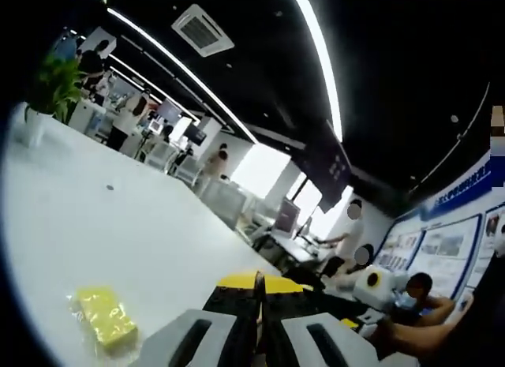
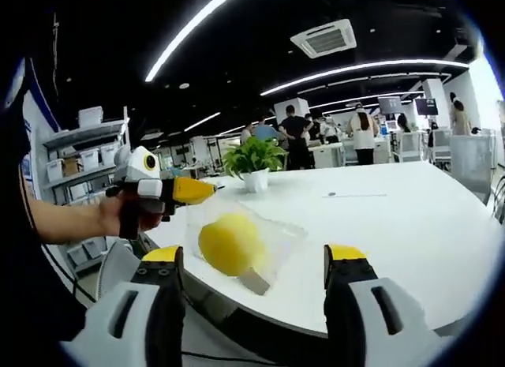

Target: Compare the silicone blocks by pressing each to a similar depth, holding the contact briefly, and releasing to observe deformation and rebound differences across the visible hardness samples.

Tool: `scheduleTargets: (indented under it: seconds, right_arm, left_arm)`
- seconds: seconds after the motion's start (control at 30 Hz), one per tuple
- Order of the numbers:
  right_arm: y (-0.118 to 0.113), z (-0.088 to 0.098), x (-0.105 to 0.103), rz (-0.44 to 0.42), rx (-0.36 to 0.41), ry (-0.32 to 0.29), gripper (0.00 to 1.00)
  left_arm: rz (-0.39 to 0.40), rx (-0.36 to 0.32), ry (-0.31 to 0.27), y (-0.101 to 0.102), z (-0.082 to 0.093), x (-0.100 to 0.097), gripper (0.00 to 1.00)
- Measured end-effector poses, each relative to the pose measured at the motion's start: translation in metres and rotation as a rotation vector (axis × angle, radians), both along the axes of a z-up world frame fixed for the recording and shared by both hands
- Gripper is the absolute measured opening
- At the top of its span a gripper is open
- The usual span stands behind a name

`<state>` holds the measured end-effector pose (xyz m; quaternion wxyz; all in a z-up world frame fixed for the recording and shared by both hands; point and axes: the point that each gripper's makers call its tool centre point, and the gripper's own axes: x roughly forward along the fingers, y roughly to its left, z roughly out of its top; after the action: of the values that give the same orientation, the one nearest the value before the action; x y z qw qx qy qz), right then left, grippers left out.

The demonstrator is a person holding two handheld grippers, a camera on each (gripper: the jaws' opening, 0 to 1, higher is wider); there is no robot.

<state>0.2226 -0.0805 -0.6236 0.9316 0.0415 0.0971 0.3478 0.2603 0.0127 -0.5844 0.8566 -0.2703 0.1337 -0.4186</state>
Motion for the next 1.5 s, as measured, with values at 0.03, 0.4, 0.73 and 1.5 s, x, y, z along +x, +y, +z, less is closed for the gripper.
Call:
scheduleTargets:
  seconds: [0.03,0.4,0.73,1.5]
  right_arm:
    - [-0.002,-0.008,0.001,-0.022,-0.040,0.001,0.71]
    - [0.002,-0.051,0.008,-0.057,-0.132,0.063,0.74]
    - [0.001,-0.059,0.012,-0.052,-0.176,0.059,0.73]
    - [-0.003,-0.072,0.021,-0.110,-0.233,0.075,0.71]
  left_arm:
    - [0.009,-0.005,0.008,0.002,-0.003,0.002,0.00]
    - [0.059,-0.075,0.100,-0.007,-0.028,0.020,0.00]
    - [0.071,-0.237,0.253,-0.040,-0.053,0.058,0.00]
    - [0.318,0.083,0.417,-0.004,-0.156,0.141,0.00]
